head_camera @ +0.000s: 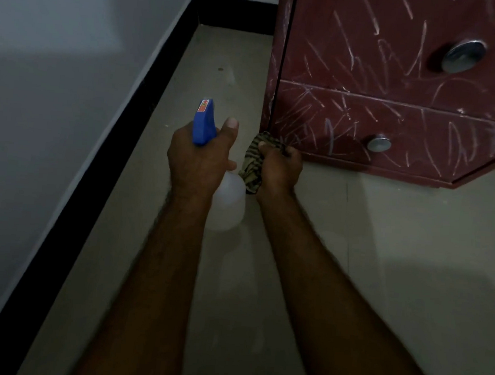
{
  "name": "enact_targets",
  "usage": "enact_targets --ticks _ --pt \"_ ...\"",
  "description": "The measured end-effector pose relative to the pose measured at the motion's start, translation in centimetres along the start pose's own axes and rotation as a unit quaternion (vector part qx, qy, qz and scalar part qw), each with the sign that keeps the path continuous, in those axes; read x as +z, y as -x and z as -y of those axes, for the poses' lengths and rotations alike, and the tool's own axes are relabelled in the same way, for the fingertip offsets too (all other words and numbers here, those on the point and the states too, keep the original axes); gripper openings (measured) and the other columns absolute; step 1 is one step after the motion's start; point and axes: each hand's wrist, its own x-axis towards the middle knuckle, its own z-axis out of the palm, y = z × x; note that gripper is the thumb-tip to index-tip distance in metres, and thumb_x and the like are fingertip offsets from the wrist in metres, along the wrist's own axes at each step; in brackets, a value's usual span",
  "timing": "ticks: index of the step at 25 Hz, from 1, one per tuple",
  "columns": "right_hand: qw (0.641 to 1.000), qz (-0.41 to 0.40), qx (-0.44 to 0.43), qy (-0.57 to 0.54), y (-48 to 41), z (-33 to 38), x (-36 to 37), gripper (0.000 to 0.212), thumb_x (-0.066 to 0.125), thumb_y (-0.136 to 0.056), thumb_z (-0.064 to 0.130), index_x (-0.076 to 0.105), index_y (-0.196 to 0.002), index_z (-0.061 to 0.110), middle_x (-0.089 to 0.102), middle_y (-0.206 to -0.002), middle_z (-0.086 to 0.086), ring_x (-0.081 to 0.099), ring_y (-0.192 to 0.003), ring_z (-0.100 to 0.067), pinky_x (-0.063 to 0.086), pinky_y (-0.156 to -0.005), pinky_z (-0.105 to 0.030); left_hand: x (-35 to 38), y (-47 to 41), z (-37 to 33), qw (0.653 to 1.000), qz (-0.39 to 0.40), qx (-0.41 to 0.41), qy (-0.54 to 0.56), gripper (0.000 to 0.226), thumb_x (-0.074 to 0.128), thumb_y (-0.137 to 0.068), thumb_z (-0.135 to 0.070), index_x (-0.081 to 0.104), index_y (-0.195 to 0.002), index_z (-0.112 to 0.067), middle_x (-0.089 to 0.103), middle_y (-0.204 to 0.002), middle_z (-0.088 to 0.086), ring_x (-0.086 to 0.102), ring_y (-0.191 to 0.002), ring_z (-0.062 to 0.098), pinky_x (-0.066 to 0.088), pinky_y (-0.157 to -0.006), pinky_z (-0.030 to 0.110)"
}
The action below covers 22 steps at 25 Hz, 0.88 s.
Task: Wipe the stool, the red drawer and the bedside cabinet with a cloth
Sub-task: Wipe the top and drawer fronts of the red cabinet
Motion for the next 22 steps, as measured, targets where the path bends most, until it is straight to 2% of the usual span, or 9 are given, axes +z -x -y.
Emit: enact_targets --ticks 3,9,12,15,19,22 --pt "1.000 -0.016 -0.014 0.009 0.0 0.4 0.1 0.046 0.081 -0.074 0.019 0.068 -0.117 0.017 0.076 -0.106 -0.005 0.075 -0.090 -0.025 0.065 -0.080 -0.049 0.3 0.0 0.6 1.000 0.014 0.006 0.013 0.044 0.072 -0.092 -0.040 0.063 -0.099 0.002 0.068 -0.090 0.022 0.073 -0.064 0.024 0.055 -0.054 0.021" --pt "1.000 -0.005 0.017 -0.003 -0.1 1.0 0.4 0.064 0.077 -0.055 0.028 0.068 -0.118 0.018 0.076 -0.106 -0.007 0.076 -0.089 -0.029 0.065 -0.078 -0.051 0.3 -0.3 0.9 1.000 0.015 0.012 0.007 0.040 0.072 -0.092 -0.041 0.063 -0.098 -0.002 0.068 -0.083 0.013 0.072 -0.060 0.017 0.057 -0.056 0.023" --pt "1.000 0.004 0.022 -0.006 0.0 1.3 0.8 0.060 0.076 -0.055 0.025 0.069 -0.114 0.016 0.077 -0.103 -0.010 0.077 -0.087 -0.030 0.065 -0.077 -0.052 0.2 -0.6 1.2 1.000 0.010 0.015 -0.005 0.031 0.071 -0.092 -0.042 0.060 -0.091 -0.013 0.069 -0.086 0.013 0.073 -0.062 0.016 0.059 -0.059 0.027" --pt "1.000 -0.007 0.016 0.010 -0.4 1.1 1.3 0.061 0.077 -0.053 0.029 0.069 -0.112 0.019 0.076 -0.103 -0.008 0.076 -0.086 -0.030 0.066 -0.077 -0.051 0.0 -0.9 1.3 1.000 0.005 0.010 -0.005 0.030 0.071 -0.092 -0.042 0.059 -0.090 -0.015 0.068 -0.085 0.012 0.072 -0.061 0.015 0.055 -0.055 0.021" --pt "1.000 -0.025 0.007 0.009 -0.5 1.0 1.5 0.060 0.078 -0.053 0.030 0.069 -0.112 0.022 0.076 -0.103 -0.007 0.076 -0.084 -0.029 0.066 -0.074 -0.051 -0.2 -0.9 0.9 1.000 0.008 0.007 0.018 0.029 0.072 -0.091 -0.041 0.058 -0.085 -0.017 0.065 -0.079 0.009 0.073 -0.062 0.020 0.060 -0.062 0.031" --pt "1.000 -0.026 -0.014 -0.001 0.1 1.8 1.4 0.057 0.078 -0.056 0.027 0.068 -0.111 0.019 0.076 -0.102 -0.006 0.076 -0.085 -0.028 0.066 -0.075 -0.050 -0.2 -1.0 0.6 1.000 0.006 0.008 0.021 0.029 0.072 -0.091 -0.043 0.059 -0.086 -0.017 0.065 -0.079 0.009 0.073 -0.061 0.018 0.061 -0.063 0.032"
